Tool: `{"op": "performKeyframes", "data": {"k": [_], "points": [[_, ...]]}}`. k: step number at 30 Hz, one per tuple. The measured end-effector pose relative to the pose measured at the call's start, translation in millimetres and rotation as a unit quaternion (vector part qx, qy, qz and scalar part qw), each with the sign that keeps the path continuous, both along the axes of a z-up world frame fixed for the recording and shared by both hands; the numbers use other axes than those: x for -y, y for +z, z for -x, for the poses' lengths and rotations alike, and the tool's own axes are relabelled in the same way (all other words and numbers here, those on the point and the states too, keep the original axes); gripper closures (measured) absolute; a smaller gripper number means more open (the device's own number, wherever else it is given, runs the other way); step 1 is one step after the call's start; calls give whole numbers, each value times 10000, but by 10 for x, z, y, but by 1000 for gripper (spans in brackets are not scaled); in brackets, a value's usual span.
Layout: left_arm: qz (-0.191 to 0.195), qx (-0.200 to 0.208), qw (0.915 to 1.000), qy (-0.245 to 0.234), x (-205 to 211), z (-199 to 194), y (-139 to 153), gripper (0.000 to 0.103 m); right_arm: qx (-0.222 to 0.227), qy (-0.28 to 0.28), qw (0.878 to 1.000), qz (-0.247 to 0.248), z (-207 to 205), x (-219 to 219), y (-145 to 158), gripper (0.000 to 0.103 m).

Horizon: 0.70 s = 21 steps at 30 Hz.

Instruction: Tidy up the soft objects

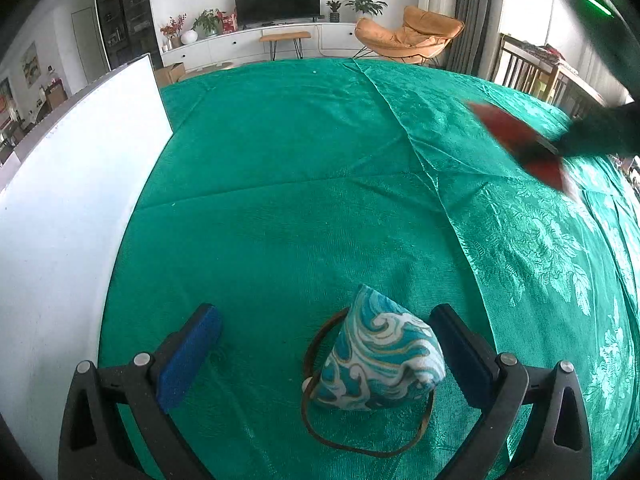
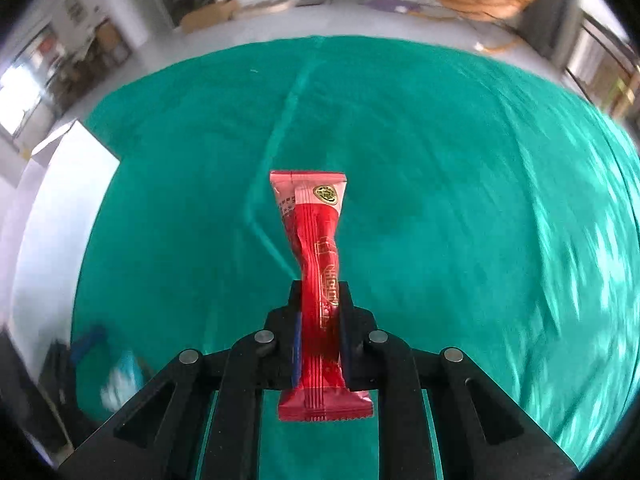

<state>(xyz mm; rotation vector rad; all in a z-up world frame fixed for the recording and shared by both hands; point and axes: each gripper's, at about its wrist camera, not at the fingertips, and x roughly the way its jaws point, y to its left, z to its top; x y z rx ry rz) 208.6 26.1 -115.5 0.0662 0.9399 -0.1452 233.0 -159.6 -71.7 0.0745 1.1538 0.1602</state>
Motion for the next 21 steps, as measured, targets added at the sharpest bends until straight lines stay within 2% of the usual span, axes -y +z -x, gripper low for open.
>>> {"op": "performKeyframes", "data": {"k": [5,8,10,11,12,13,16,21], "points": [[4,-2,10000,14,-2,-12,-3,0,291,-517,9981,195,973,365,-38,87],[3,-1,10000,9,0,-12,-2,0,479,-918,9946,48,1451,423,-126,86],[3,-1,10000,9,0,-12,-2,0,719,-1136,9909,-43,1675,421,-226,81],[3,-1,10000,8,0,-12,-2,0,852,-1190,9892,-35,1737,414,-261,70],[4,-1,10000,9,-1,-12,-3,0,987,-1221,9876,-32,1802,389,-316,45],[3,-2,10000,9,-2,-13,-3,0,1101,-1241,9861,14,1850,381,-337,40],[4,-2,10000,9,0,-12,-3,0,1394,-1175,9825,375,1787,177,-398,37],[4,-1,10000,9,1,-12,-3,0,1300,-960,9843,707,1705,66,-420,26]]}}
